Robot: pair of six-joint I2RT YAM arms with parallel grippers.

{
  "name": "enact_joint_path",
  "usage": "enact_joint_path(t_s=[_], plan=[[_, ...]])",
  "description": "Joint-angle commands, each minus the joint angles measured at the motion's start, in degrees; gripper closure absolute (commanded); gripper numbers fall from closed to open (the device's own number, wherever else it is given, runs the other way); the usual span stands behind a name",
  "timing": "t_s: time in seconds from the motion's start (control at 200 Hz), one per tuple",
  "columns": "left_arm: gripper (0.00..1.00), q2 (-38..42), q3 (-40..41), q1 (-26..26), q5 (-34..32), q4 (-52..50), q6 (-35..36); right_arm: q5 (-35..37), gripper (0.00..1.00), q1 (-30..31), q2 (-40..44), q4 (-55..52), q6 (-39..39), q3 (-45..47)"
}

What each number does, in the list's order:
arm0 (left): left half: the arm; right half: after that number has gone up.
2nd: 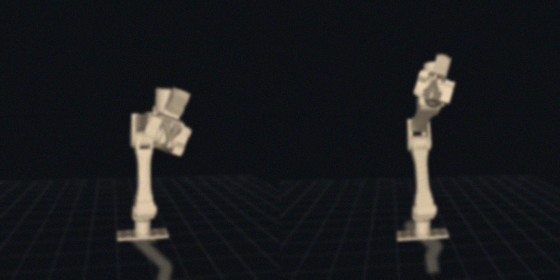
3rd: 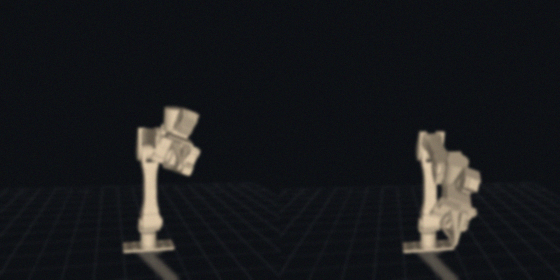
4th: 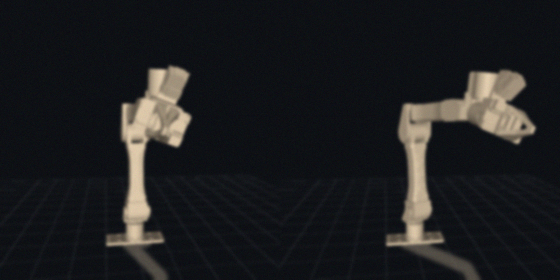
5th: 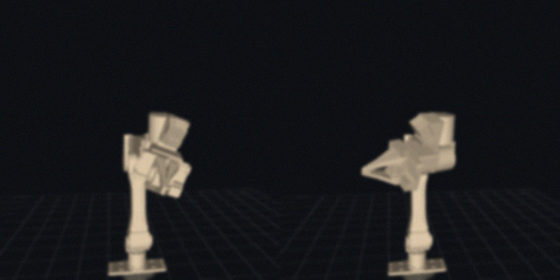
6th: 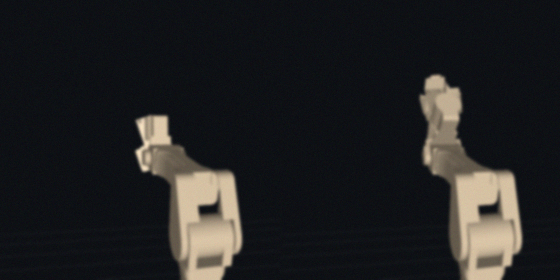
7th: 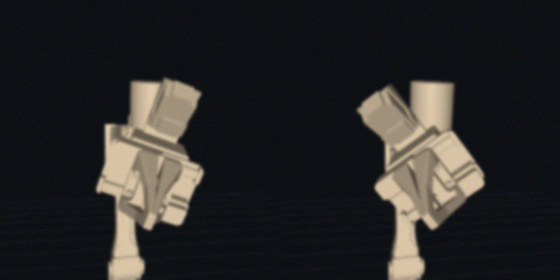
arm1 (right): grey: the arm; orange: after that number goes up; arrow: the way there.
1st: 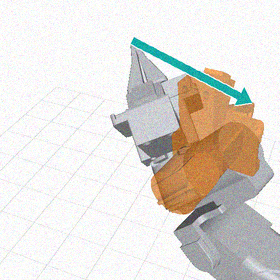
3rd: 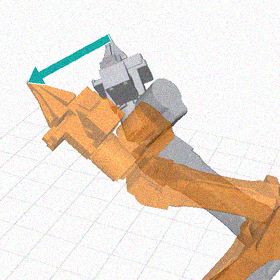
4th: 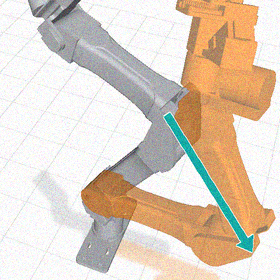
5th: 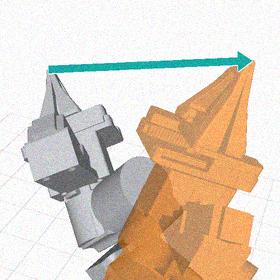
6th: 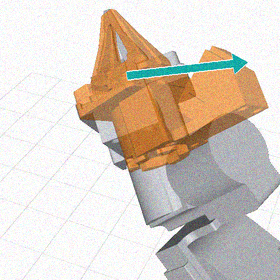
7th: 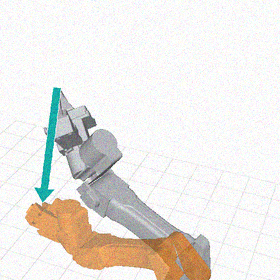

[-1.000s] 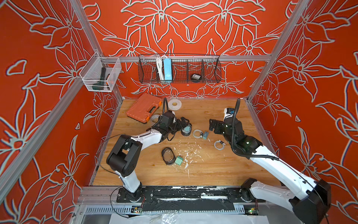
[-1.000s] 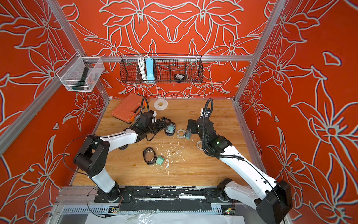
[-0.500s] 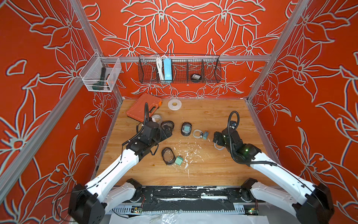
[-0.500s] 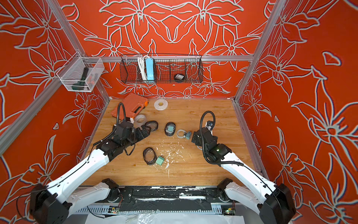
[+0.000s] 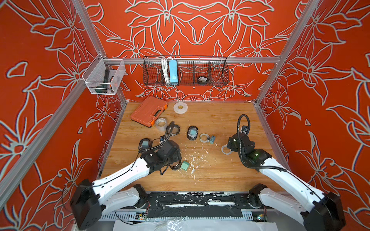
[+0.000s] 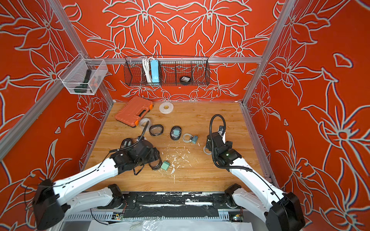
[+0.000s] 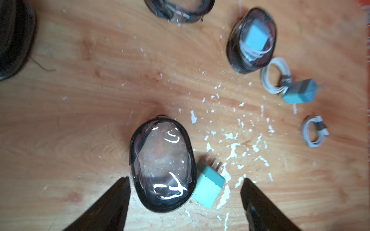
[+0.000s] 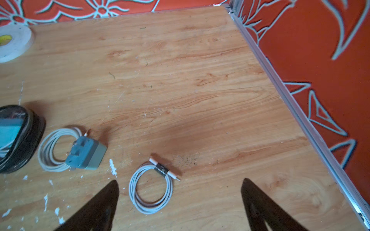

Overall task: Pack away charging kits
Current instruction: Pick up the storage bag at the center of the board.

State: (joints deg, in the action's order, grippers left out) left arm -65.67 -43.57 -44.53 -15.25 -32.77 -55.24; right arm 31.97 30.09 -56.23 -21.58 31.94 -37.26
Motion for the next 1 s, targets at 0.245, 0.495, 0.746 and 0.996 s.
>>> enact_joint_path(t_s=[0.245, 0.495, 0.746, 0.996], plan=[[0.29, -14.19, -7.67, -2.05, -7.11, -9.17, -5.19, 5.52, 0.02, -1.29, -2.88, 3.51, -1.88, 0.44], [0.33, -20.16, -10.92, -2.05, -9.94, -10.73, -3.88, 4.9, 0.02, -1.39, -4.26, 2.53, -1.53, -0.36], [0.33, -27.19, -13.66, -2.05, -9.72, -10.21, -2.18, 4.13, 0.02, -1.39, -3.54, 2.78, -1.89, 0.16], [0.49, -34.0, -16.67, -2.05, -10.27, -12.18, -2.85, 3.68, 0.02, -1.35, -3.37, 3.07, -2.17, 0.22]])
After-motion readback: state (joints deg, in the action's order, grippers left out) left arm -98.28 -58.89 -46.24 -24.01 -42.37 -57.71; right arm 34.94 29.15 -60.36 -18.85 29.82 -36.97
